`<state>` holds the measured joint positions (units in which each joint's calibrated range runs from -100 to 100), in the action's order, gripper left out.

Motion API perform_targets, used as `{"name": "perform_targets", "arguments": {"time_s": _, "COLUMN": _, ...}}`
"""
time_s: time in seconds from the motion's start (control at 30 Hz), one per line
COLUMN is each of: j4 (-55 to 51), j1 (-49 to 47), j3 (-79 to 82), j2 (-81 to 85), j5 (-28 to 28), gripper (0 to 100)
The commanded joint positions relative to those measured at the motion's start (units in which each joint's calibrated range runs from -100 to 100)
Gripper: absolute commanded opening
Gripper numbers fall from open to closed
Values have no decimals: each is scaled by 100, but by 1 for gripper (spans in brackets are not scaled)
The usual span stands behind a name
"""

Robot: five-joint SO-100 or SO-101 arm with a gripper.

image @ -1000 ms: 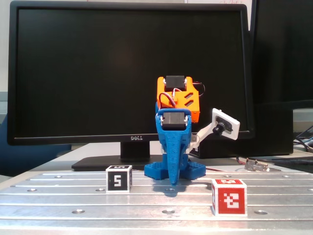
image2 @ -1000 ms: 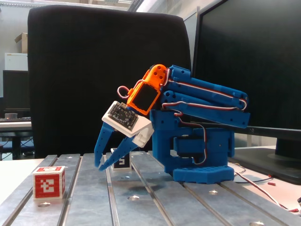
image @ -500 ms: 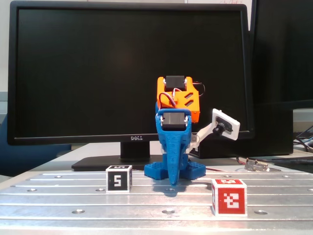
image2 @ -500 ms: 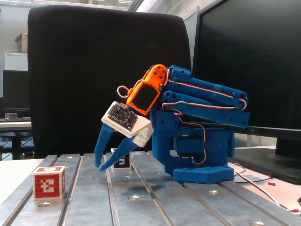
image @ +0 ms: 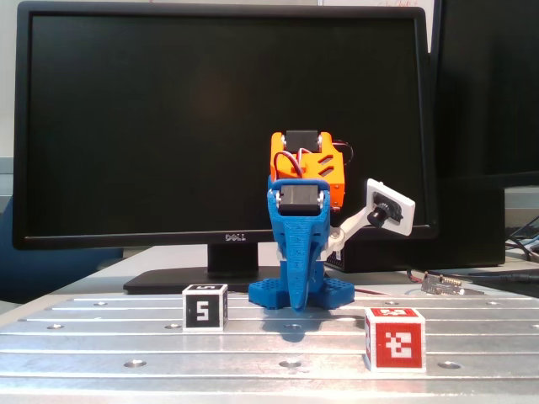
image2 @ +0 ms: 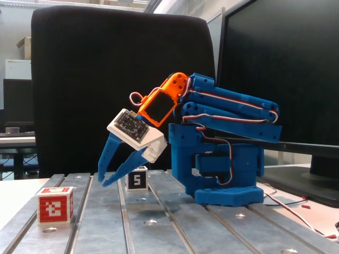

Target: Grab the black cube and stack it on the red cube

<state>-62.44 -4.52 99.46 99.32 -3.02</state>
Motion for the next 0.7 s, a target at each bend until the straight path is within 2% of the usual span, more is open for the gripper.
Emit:
{"name": "perform_targets", "arguments": {"time_s": 0.0, "j4": 100, "j1": -10, "j3": -190, "j2": -49, "j5": 60, "gripper": 1}}
{"name": "perform_targets", "arguments": {"time_s": 0.2, "j4": 126, "j1": 27, "j3": -705, "j2": -617, "j5": 333, "gripper": 1}}
{"name": "perform_targets", "arguments": {"time_s": 0.5, "j4": 220, "j1": 293, "j3": -2243, "j2": -2965, "j5": 375, "gripper": 1}}
{"name": "perform_targets", "arguments": {"time_s": 0.67, "j4": -11, "j1": 736, "j3": -3121, "j2": -4168, "j5": 759, "gripper": 1}}
